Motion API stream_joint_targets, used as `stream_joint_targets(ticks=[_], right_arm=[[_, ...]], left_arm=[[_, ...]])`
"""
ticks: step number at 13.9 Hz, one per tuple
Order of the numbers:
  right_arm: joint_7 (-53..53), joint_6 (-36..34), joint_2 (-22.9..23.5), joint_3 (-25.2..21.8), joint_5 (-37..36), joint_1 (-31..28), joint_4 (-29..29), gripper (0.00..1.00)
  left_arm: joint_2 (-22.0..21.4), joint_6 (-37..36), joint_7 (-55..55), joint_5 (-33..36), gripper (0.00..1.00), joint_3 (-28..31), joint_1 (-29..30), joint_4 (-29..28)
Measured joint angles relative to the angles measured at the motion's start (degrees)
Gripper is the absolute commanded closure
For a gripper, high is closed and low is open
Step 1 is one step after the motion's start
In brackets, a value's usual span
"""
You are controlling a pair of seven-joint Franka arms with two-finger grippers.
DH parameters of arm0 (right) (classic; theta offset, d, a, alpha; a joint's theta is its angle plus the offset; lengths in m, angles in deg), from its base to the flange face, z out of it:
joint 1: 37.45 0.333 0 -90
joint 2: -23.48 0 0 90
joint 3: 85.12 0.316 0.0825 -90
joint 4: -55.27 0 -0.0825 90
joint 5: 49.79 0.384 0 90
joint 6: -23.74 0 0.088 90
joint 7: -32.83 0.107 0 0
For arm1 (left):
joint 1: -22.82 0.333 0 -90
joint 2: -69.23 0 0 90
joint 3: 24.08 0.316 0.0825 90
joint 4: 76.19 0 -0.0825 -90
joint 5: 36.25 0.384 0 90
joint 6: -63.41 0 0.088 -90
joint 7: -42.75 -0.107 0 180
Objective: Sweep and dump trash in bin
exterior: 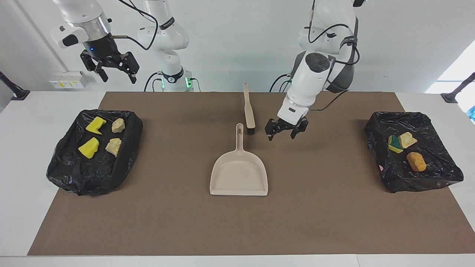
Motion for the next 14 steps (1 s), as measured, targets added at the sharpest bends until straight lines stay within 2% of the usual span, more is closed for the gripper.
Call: stream_joint_targets(ticks=[5, 11, 14], right_arm=[[0.00, 0.00, 0.00, 0.00, 0.00, 0.00, 0.00, 0.00], [0.00, 0.00, 0.00, 0.00, 0.00, 0.00, 0.00, 0.00], [0.00, 0.00, 0.00, 0.00, 0.00, 0.00, 0.00, 0.00]], left_arm=[[-6.53, -12.90, -13.19, 0.01, 0.00, 0.19, 10.98, -0.10], [-9.41, -18.05, -26.98, 0.02, 0.00, 0.18, 21.49, -0.22], [-10.34, -18.71, -30.38, 0.02, 0.00, 0.20, 24.99, -0.19]])
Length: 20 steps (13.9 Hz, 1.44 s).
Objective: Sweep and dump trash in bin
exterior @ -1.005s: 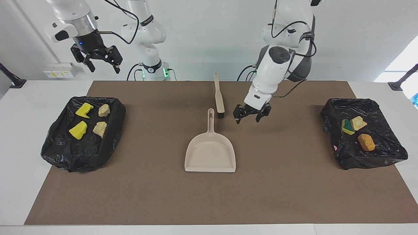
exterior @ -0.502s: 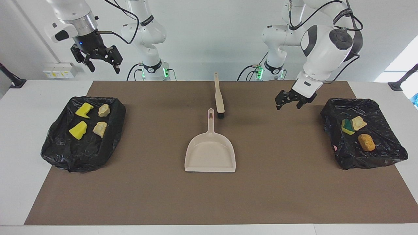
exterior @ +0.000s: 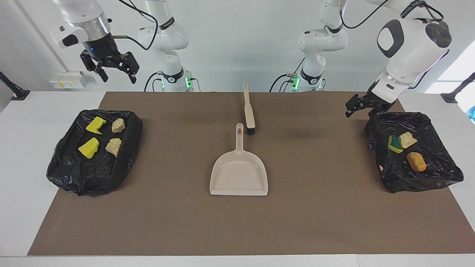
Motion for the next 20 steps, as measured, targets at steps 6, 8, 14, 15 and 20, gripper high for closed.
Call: stream_joint_targets(ticks=[6, 8, 14, 15, 20], right_arm=[[0.00, 0.00, 0.00, 0.00, 0.00, 0.00, 0.00, 0.00], [0.00, 0.00, 0.00, 0.00, 0.00, 0.00, 0.00, 0.00], [0.00, 0.00, 0.00, 0.00, 0.00, 0.00, 0.00, 0.00], [0.00, 0.00, 0.00, 0.00, 0.00, 0.00, 0.00, 0.00], [0.00, 0.00, 0.00, 0.00, 0.00, 0.00, 0.00, 0.00]], left_arm=[[-3.00, -8.52, -0.14, 4.36, 0.00, -0.28, 0.24, 8.73], [-3.51, -13.26, -0.15, 6.90, 0.00, -0.94, 0.16, 12.19], [-3.51, -17.95, -0.15, 8.15, 0.00, -1.26, 0.21, 17.48], [-3.50, -18.16, -0.15, 8.15, 0.00, -0.94, 0.23, 17.50], [-3.57, -18.61, -0.15, 8.15, 0.00, -0.74, 0.24, 17.32]])
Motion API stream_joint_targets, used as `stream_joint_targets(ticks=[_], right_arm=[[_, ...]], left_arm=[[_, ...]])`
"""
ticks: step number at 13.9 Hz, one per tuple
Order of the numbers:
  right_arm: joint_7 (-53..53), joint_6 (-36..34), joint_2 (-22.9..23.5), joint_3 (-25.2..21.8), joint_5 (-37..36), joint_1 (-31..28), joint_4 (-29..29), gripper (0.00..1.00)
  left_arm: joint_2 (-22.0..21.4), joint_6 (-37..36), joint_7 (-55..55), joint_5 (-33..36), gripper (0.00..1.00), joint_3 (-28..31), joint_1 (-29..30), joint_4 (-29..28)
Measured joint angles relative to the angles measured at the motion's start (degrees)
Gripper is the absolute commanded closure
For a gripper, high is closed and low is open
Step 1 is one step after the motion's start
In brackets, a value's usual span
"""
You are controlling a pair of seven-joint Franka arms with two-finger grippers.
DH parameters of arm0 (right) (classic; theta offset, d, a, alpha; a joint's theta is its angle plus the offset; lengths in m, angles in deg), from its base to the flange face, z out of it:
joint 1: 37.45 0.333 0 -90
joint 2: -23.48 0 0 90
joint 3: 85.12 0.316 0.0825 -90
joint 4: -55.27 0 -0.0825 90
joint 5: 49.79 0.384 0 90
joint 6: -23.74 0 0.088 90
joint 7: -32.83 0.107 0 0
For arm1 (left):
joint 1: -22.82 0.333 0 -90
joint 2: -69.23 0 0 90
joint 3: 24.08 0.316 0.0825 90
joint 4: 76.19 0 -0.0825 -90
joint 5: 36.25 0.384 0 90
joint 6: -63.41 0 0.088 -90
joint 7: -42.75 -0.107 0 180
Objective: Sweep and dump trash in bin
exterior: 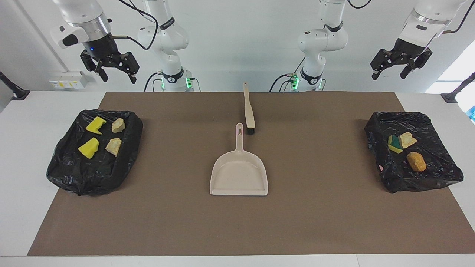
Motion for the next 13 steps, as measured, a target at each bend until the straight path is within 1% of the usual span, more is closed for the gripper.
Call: stream_joint_targets(ticks=[5, 9, 13], right_arm=[[0.00, 0.00, 0.00, 0.00, 0.00, 0.00, 0.00, 0.00], [0.00, 0.00, 0.00, 0.00, 0.00, 0.00, 0.00, 0.00], [0.00, 0.00, 0.00, 0.00, 0.00, 0.00, 0.00, 0.00]], left_arm=[[-0.58, -0.20, 0.00, -0.09, 0.00, -0.01, 0.00, -0.52], [-0.74, -0.11, 0.00, -2.05, 0.00, -0.02, 0.00, -0.62], [-0.80, 0.28, 0.00, -2.33, 0.00, -0.03, 0.00, -0.76]])
